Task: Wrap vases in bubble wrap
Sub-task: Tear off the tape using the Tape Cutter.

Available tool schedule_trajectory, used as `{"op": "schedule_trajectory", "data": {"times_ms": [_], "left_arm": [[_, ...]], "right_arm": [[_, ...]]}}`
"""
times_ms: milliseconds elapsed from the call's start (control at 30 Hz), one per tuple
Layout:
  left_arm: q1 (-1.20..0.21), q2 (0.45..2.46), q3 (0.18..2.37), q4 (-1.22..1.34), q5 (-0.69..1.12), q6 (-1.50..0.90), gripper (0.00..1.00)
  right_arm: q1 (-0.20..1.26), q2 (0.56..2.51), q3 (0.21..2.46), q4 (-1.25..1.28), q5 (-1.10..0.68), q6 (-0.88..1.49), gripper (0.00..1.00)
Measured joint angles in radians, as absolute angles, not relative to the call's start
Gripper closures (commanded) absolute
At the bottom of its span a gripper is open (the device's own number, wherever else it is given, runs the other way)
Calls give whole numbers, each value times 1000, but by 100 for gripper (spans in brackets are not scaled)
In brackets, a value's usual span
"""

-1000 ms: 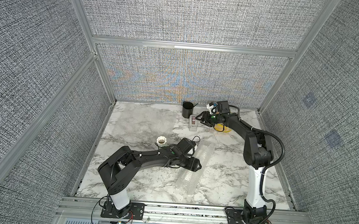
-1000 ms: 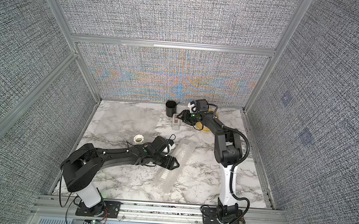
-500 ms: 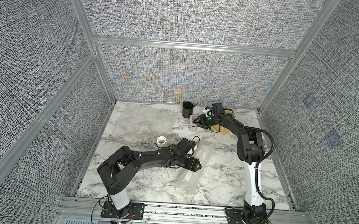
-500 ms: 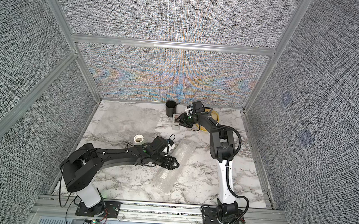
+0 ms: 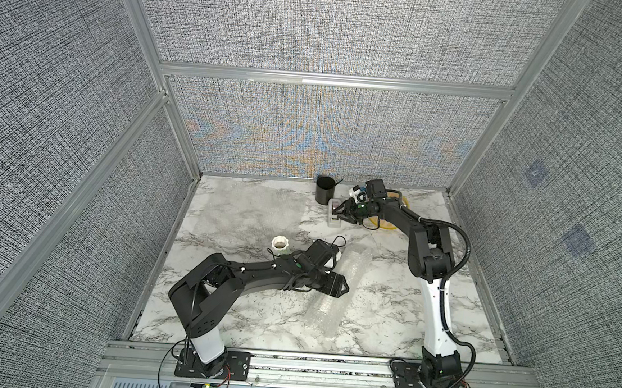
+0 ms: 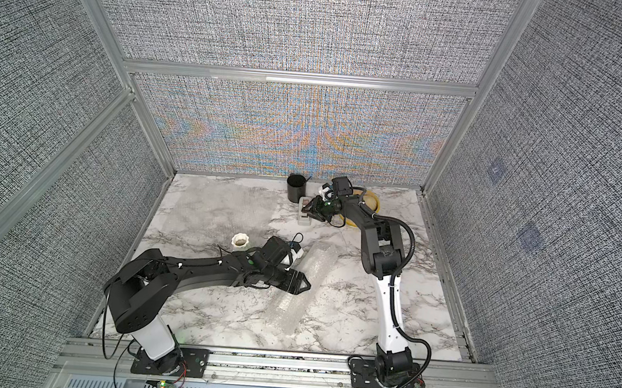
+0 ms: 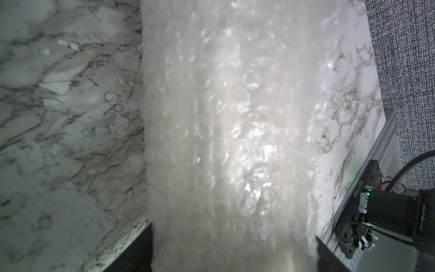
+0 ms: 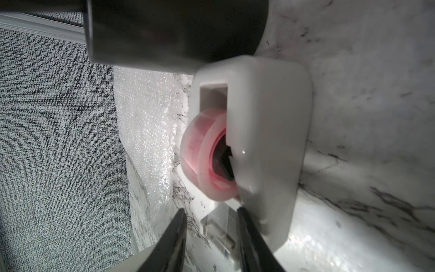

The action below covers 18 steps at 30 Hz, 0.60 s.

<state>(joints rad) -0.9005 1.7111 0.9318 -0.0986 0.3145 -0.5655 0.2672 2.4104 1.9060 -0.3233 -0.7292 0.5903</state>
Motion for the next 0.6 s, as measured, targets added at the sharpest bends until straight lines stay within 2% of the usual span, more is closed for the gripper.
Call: {"op": "schedule_trajectory", "data": {"times_ms": [600], "left_arm": [[-900,1708,926,-88,313,-572,39]], "right_arm": [[260,2394,1799,-142,-764,653,76]]}}
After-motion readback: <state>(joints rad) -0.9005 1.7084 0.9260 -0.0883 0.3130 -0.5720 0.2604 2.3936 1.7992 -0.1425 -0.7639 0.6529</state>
